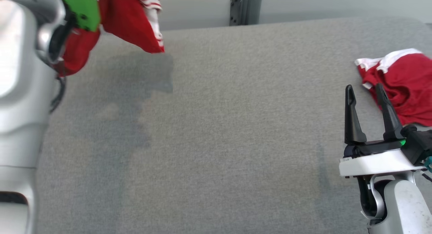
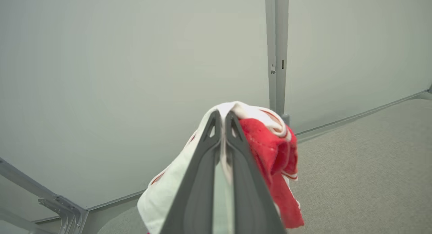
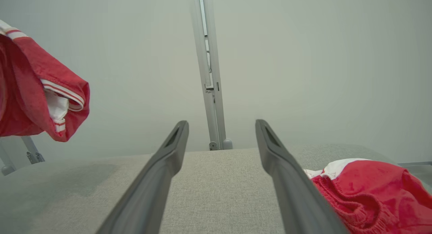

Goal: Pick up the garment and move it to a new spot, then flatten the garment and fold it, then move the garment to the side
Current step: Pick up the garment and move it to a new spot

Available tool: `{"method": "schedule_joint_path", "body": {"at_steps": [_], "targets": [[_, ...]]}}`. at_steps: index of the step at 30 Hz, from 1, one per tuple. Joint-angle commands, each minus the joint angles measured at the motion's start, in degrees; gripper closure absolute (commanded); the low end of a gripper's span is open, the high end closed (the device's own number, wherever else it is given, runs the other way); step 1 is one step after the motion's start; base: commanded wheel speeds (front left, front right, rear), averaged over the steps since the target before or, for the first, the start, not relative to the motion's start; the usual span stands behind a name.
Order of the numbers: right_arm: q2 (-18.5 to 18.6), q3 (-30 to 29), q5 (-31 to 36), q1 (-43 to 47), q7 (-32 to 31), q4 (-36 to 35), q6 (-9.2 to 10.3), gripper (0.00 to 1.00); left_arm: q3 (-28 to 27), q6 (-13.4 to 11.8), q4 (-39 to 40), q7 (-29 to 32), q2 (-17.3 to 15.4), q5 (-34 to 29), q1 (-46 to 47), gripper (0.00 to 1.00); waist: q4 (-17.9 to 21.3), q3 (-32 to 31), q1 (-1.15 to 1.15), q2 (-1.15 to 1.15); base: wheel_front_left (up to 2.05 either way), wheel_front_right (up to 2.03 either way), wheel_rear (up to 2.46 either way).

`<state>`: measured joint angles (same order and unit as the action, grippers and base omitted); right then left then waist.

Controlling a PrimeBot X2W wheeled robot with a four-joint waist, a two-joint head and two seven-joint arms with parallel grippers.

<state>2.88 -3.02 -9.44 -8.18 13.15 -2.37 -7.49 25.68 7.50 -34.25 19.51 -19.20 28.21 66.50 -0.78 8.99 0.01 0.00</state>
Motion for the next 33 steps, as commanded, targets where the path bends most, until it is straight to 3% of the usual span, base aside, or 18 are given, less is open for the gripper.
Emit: {"method": "schedule_joint_path", "body": {"at_steps": [1, 6, 11, 15, 21, 22, 23, 24, 26, 33], "targets": [[0.04, 0.11, -0.41, 1.1, 0.45, 0.38, 0.0, 0.0, 0.58, -0.15, 1.67, 0.55, 0.99, 0.6, -1.92, 1.0, 4.7, -4.84, -0.01, 0.0, 0.0, 0.0, 0.0], [0.06, 0.72, -1.32, 1.14, 0.95, 1.39, 0.0, 0.0, 1.62, -2.18, 6.81, 1.68, 5.16, 2.91, -7.0, 1.0, 7.7, -4.68, -0.01, 0.0, 0.0, 0.0, 0.0], [0.04, 1.29, -2.21, 0.23, 1.36, 2.47, 0.0, 0.0, 0.87, -5.23, 7.45, -0.94, 9.87, 5.62, -12.66, 1.0, 10.48, -3.11, -0.01, 0.0, 0.0, 0.0, 0.0], [0.05, 2.12, -2.82, -0.59, 1.66, 3.07, 0.0, 0.0, -0.79, -7.41, 3.71, -5.37, 12.82, 8.11, -17.89, 1.0, 12.7, -1.42, -0.01, 0.0, 0.0, 0.0, 0.0], [0.05, 2.41, -3.4, -1.64, 2.03, 3.92, 0.0, 0.0, -0.66, -8.94, -6.06, -12.68, 13.71, 7.49, -22.94, 1.0, 15.13, 0.79, -0.01, 0.0, 0.0, 0.0, 0.0], [0.05, 2.32, -3.45, -1.7, 2.06, 4.04, 0.0, 0.0, -0.99, -9.35, -7.76, -14.18, 13.68, 7.42, -23.36, 0.91, 15.32, 1.02, -0.01, 0.0, 0.0, 0.0, 0.0], [0.04, 2.2, -3.46, -1.78, 2.09, 4.19, 0.0, 0.0, -1.17, -9.71, -9.48, -15.54, 13.5, 7.08, -23.71, 0.68, 15.46, 1.18, -0.01, 0.0, 0.0, 0.0, 0.0], [0.04, 2.16, -3.47, -1.88, 2.12, 4.28, 0.0, 0.0, -1.27, -9.93, -11.04, -16.67, 13.33, 6.88, -23.91, 0.58, 15.55, 1.31, -0.01, 0.0, 0.0, 0.0, 0.0], [0.04, 2.1, -3.4, -2.06, 2.05, 4.49, 0.0, 0.0, -1.62, -9.98, -13.91, -19.06, 12.9, 6.65, -23.73, 0.0, 15.62, 1.47, -0.01, 0.0, 0.0, 0.0, 0.0], [0.05, 1.56, -2.49, -1.23, 2.1, 4.19, 0.0, 0.0, -0.78, -7.37, -18.77, -26.27, 13.63, 5.6, -21.39, 0.0, 13.5, 0.24, -0.01, 0.0, 0.0, 0.0, 0.0]]}}
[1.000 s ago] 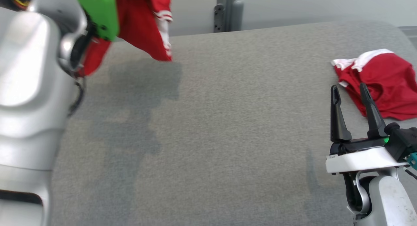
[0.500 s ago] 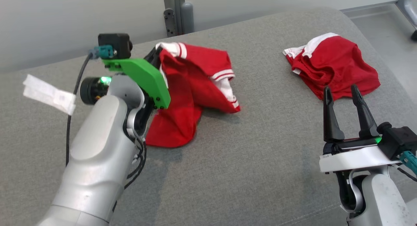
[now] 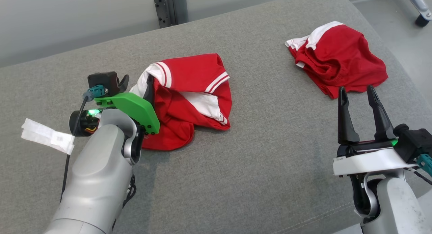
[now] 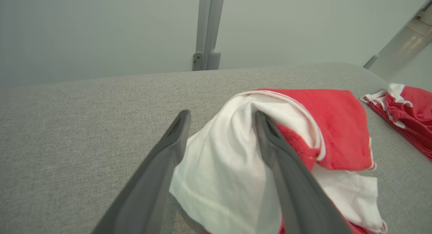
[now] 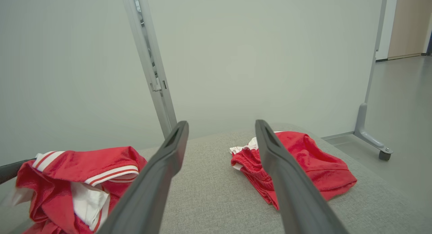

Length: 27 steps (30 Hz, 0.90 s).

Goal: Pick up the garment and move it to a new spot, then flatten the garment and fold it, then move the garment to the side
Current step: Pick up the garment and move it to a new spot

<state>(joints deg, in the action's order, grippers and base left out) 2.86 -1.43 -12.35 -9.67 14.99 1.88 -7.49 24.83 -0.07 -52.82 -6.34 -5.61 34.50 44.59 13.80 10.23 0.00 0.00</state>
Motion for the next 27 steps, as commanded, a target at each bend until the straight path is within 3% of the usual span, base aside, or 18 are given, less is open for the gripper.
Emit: {"method": "schedule_joint_path", "body": {"at_steps": [1, 6, 12, 27], "targets": [[0.07, -0.05, 0.57, 0.52, 0.25, 0.02, 0.0, 0.0, 0.44, 0.8, -0.42, -1.43, 0.23, -0.92, 0.57, 0.0, -1.59, -1.45, 0.0, 0.0, 0.0, 0.0, 0.0], [0.08, 0.0, 1.09, 1.57, 0.25, 0.37, 0.0, 0.0, 0.77, 3.13, -0.09, -5.78, 0.92, -0.36, -0.49, 0.0, -4.09, -4.17, 0.0, 0.0, 0.0, 0.0, 0.0], [0.09, -0.04, 2.02, 3.67, 0.23, 1.12, 0.0, 0.0, 0.65, 3.9, 5.18, -8.55, 0.05, -1.57, -5.09, 0.0, -7.16, -7.98, 0.0, 0.0, 0.0, 0.0, 0.0], [0.09, 1.42, 4.34, 7.74, 0.23, -0.73, 0.0, 0.0, -8.94, -4.91, 36.22, -8.86, -3.43, -8.34, -34.01, 0.0, -12.29, -11.05, 0.0, 0.0, 0.0, 0.0, 0.0]]}}
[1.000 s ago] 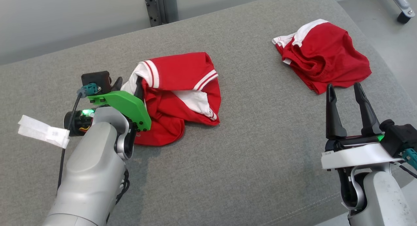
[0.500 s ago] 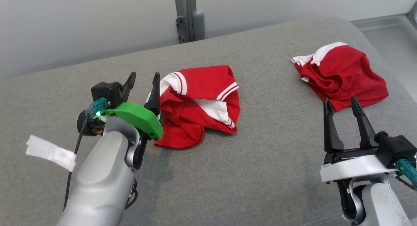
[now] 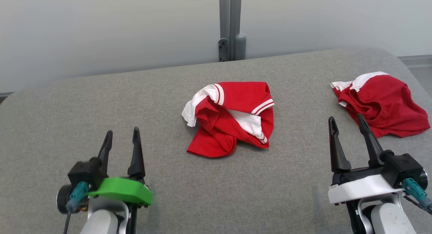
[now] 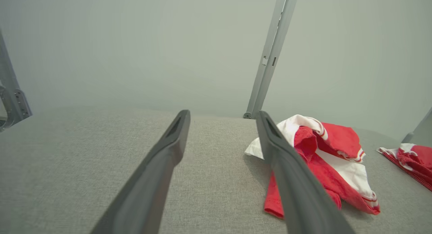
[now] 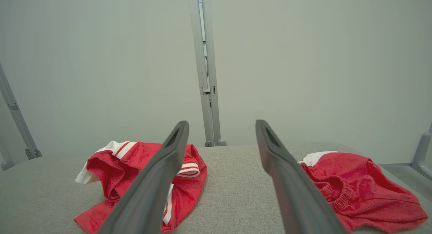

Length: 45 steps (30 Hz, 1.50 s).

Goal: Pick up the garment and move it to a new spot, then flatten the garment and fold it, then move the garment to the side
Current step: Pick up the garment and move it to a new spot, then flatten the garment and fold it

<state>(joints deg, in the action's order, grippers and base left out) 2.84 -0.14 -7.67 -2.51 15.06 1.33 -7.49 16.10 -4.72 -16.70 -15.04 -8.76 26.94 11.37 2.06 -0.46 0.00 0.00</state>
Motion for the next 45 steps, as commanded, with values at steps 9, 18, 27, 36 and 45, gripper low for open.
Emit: {"method": "schedule_joint_path", "body": {"at_steps": [9, 18, 27, 36, 45], "targets": [[0.11, 1.44, -3.74, 2.54, 0.16, 0.95, 0.0, 0.0, -3.62, -3.53, 8.23, -0.18, 2.11, -4.78, -12.27, 0.0, -1.66, -0.15, 0.0, 0.0, 0.0, 0.0, 0.0], [0.13, 4.29, -4.85, 2.81, 0.16, 4.25, 0.0, 0.0, -5.29, -2.43, 8.23, -0.18, 3.85, -6.49, -13.84, 0.0, -2.08, -0.1, 0.0, 0.0, 0.0, 0.0, 0.0], [0.13, 4.86, -5.04, 1.45, 0.16, 5.94, 0.0, 0.0, -6.38, -1.68, 7.74, -0.18, 4.52, -7.94, -13.78, 0.0, -1.83, 0.07, 0.0, 0.0, 0.0, 0.0, 0.0], [0.13, 4.75, -4.84, 1.33, 0.16, 6.36, 0.0, 0.0, -7.12, -0.78, 7.45, -0.18, 4.96, -8.43, -13.7, 0.0, -1.84, 0.24, 0.0, 0.0, 0.0, 0.0, 0.0], [0.13, 4.46, -4.82, 1.23, 0.16, 6.28, 0.0, 0.0, -7.5, -0.41, 6.95, -0.18, 5.19, -8.98, -13.51, 0.0, -1.96, 0.38, 0.0, 0.0, 0.0, 0.0, 0.0]]}}
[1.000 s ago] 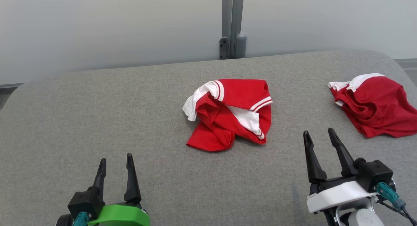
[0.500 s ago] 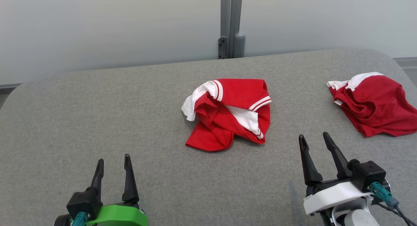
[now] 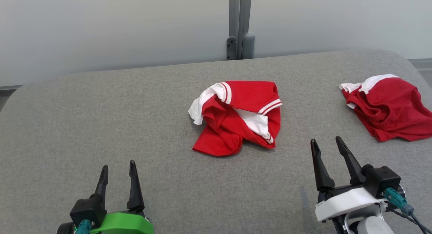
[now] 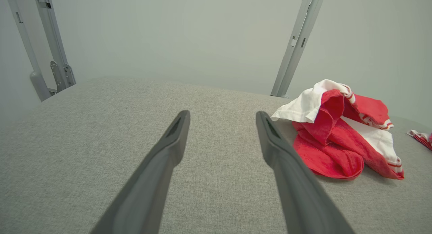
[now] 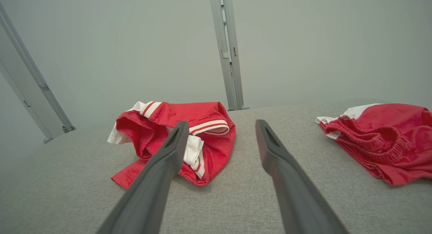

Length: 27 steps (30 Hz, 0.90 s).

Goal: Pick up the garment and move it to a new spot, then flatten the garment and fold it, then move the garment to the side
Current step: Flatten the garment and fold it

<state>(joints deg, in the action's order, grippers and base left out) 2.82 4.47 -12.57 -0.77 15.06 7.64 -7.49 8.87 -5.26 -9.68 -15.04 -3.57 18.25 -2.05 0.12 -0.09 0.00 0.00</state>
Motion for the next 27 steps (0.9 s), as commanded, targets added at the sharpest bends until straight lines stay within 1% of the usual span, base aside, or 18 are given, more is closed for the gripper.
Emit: {"method": "schedule_joint_path", "body": {"at_steps": [1, 10, 15, 18, 21, 25, 27], "targets": [[0.15, -0.2, 0.08, -0.5, 0.16, -0.07, 0.0, 0.0, -0.29, 0.17, -0.12, -0.18, 0.03, -0.33, -0.06, 0.0, -0.06, 0.02, 0.0, 0.0, 0.0, 0.0, 0.0], [0.14, -0.72, 0.35, -0.63, 0.16, -0.17, 0.0, 0.0, -0.12, 0.46, -0.36, -0.19, 0.21, -0.57, 0.47, 0.0, -0.93, 0.77, 0.0, 0.0, 0.0, 0.0, 0.0], [0.12, 0.49, 2.48, -3.54, 0.17, 1.15, 0.0, 0.0, 0.6, 0.69, -0.13, -0.19, 0.27, -0.89, 1.59, 0.0, -2.82, 2.52, 0.0, 0.0, 0.0, 0.0, 0.0], [0.16, 1.09, 4.24, -6.58, 0.16, 3.71, 0.0, 0.0, 1.33, 0.84, -0.04, -0.19, 0.36, -1.08, 2.5, 0.0, -5.14, 3.9, 0.0, 0.0, 0.0, 0.0, 0.0], [0.14, 1.32, 6.72, -10.4, 0.16, 8.19, 0.0, 0.0, 2.06, 0.86, 0.1, -0.19, 0.44, -0.88, 3.31, 0.0, -8.02, 5.46, 0.0, 0.0, 0.0, 0.0, 0.0], [0.22, 0.12, 12.18, -15.75, 0.16, 14.67, 0.0, 0.0, 2.99, 0.67, 0.4, -0.19, 0.54, -0.35, 4.34, 0.0, -12.58, 7.56, 0.0, 0.0, 0.0, 0.0, 0.0], [0.97, -0.54, 14.75, -18.02, 0.16, 18.4, 0.0, 0.0, 3.26, 0.42, 0.6, -0.18, 0.58, -0.08, 4.62, 0.0, -14.7, 8.41, 0.0, 0.0, 0.0, 0.0, 0.0]]}}
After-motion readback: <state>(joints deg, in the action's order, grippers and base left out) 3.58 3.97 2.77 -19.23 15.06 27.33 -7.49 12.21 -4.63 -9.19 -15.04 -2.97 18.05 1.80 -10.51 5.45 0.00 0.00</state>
